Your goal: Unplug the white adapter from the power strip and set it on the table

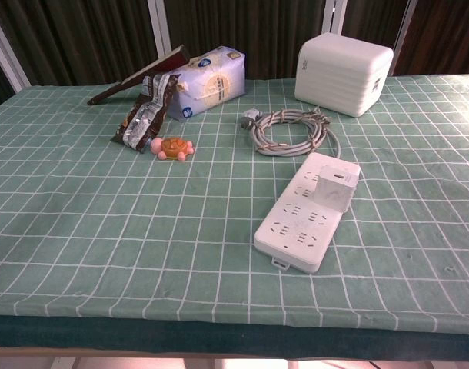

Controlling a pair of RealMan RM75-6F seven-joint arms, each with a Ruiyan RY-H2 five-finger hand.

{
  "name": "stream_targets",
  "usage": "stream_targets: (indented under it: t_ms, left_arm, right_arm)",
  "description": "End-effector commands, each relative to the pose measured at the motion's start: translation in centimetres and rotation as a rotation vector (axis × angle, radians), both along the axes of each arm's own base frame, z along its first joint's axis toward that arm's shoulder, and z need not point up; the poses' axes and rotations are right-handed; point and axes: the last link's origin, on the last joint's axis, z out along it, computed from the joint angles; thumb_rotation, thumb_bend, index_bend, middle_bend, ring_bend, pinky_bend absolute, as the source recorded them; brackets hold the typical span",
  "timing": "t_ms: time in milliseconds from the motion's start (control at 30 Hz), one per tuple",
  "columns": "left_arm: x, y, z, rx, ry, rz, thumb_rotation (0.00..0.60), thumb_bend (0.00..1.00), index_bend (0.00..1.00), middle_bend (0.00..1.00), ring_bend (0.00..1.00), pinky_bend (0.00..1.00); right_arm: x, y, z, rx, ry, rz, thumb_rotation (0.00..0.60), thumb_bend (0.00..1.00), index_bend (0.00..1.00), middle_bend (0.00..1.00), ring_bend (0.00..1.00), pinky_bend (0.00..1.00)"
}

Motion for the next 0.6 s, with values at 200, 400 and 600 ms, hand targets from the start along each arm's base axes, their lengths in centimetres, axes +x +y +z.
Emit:
stream_targets:
  t_ms: [200, 400, 600]
  left_arm:
    - [1.2, -0.5, -1.9, -0.133, -0.041, -0.052, 0.600, 0.49, 0.00, 0.00, 0.00, 0.06]
    - [3.3, -0.7, -6.1, -0.277, -0.217, -0.131, 0.600, 0.51, 0.00, 0.02, 0.00, 0.09]
    - [6.9, -0.1, -9.2, -0.351, -0.241, -0.261, 0.600, 0.59, 0.00, 0.05, 0.00, 0.09]
  right_arm:
    - [0.0, 0.0, 0.0, 0.000, 0.000, 0.000, 0.600, 0.11, 0.00, 0.00, 0.00, 0.00]
    - [0.0, 0.0, 0.0, 0.000, 0.000, 0.000, 0.600, 0.11, 0.00, 0.00, 0.00, 0.00]
    - [-5.6, 2.2, 3.8, 0.049, -0.013, 0.084, 0.600, 0.11, 0.00, 0.00, 0.00, 0.00]
